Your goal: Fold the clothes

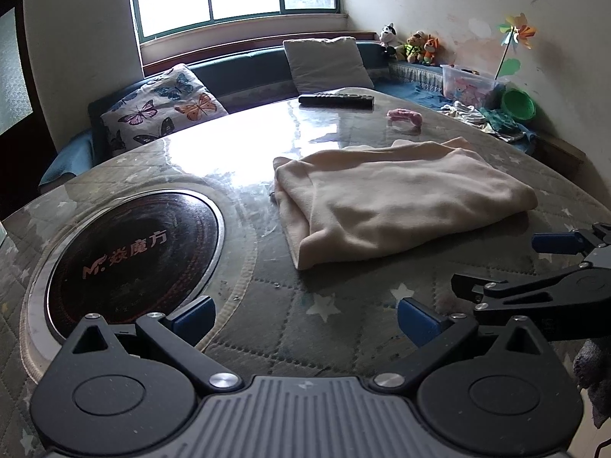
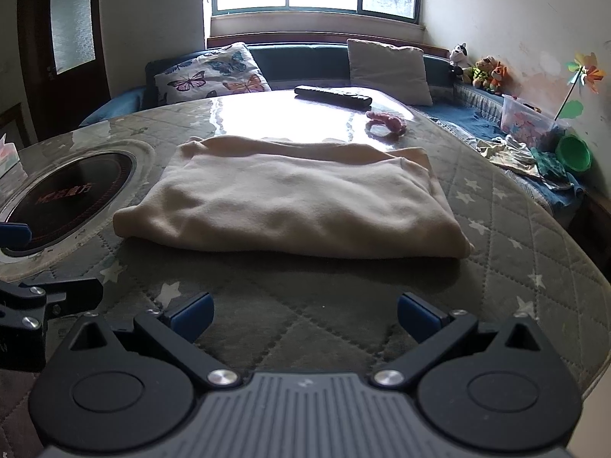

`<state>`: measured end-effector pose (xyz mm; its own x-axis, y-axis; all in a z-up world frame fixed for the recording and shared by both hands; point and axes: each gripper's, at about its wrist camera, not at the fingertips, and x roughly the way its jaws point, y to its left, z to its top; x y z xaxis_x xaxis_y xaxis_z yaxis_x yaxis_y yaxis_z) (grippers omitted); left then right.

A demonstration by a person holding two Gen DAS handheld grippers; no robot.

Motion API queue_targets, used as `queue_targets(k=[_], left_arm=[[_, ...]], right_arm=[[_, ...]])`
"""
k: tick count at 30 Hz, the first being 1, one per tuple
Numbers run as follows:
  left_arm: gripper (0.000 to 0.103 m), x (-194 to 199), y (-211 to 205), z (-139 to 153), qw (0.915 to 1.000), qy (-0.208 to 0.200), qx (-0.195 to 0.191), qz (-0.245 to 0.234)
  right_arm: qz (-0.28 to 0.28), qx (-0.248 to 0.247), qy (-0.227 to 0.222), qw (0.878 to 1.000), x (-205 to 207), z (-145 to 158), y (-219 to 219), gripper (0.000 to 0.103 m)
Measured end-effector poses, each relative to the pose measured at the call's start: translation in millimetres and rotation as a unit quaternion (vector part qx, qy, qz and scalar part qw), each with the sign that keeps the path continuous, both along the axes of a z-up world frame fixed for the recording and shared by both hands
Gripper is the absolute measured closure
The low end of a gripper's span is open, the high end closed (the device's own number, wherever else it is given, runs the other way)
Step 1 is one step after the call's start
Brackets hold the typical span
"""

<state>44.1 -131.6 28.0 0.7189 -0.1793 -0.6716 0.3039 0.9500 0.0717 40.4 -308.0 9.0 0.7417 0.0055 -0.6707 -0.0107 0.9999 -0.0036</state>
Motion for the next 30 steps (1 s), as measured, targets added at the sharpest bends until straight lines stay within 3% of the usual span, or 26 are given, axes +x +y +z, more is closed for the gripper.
queue_targets(k=[30], left_arm=[[0.000,22,-19,-2,0.9998,0.002,0.004,-0.021]], right_arm=[[-0.018,0.002,0.008,1.000,19,-5,-12,0.000]])
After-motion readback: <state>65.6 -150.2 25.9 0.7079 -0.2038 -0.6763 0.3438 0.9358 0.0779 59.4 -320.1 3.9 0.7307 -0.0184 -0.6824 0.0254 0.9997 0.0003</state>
